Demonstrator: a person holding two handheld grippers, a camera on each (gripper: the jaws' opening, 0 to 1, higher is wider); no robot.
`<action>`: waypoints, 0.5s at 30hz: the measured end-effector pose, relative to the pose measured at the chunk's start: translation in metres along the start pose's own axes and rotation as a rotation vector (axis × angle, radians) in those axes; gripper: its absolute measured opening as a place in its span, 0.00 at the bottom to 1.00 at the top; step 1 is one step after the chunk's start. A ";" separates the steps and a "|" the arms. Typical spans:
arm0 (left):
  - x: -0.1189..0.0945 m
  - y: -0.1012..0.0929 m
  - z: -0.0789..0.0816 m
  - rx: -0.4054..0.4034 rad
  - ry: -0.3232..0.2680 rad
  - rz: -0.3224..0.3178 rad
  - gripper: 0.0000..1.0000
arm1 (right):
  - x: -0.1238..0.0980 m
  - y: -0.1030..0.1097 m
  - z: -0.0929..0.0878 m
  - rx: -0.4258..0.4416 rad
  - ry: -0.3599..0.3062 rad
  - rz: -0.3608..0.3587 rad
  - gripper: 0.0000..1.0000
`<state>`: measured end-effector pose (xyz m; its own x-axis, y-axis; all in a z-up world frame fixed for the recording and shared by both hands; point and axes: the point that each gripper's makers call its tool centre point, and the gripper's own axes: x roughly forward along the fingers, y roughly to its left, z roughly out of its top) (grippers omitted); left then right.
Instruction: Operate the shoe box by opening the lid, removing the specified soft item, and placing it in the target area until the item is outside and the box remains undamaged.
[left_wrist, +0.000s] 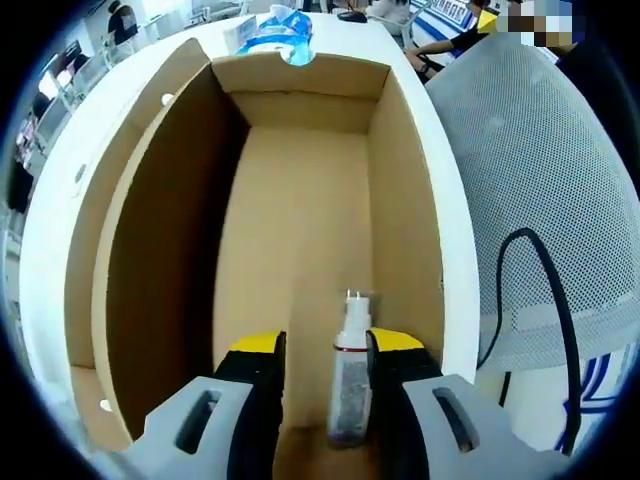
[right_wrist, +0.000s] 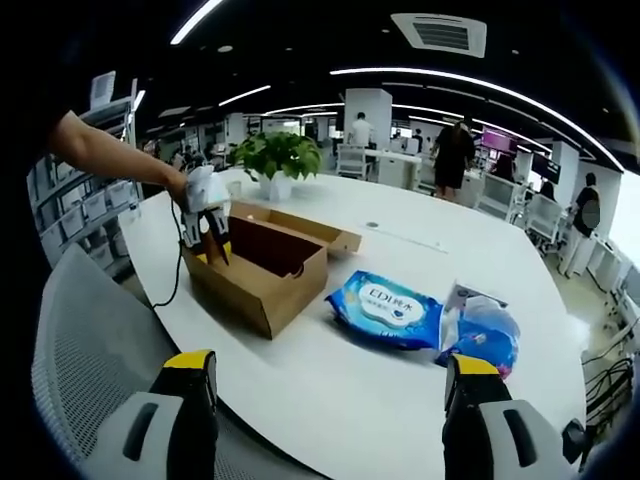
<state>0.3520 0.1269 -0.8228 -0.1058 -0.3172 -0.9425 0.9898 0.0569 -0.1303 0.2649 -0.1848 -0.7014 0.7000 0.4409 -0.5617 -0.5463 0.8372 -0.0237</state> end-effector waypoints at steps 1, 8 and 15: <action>-0.001 0.001 0.000 -0.004 -0.008 0.007 0.33 | 0.000 0.000 0.000 0.001 0.001 -0.001 0.95; -0.002 0.003 -0.001 -0.034 -0.019 0.016 0.32 | 0.000 0.001 -0.002 0.003 0.005 0.001 0.95; -0.005 0.002 0.002 -0.052 -0.029 0.014 0.32 | -0.001 -0.001 -0.001 0.005 0.000 -0.002 0.95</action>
<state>0.3547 0.1264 -0.8174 -0.0885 -0.3431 -0.9351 0.9848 0.1108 -0.1339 0.2642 -0.1865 -0.7017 0.7010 0.4392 -0.5619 -0.5425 0.8398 -0.0204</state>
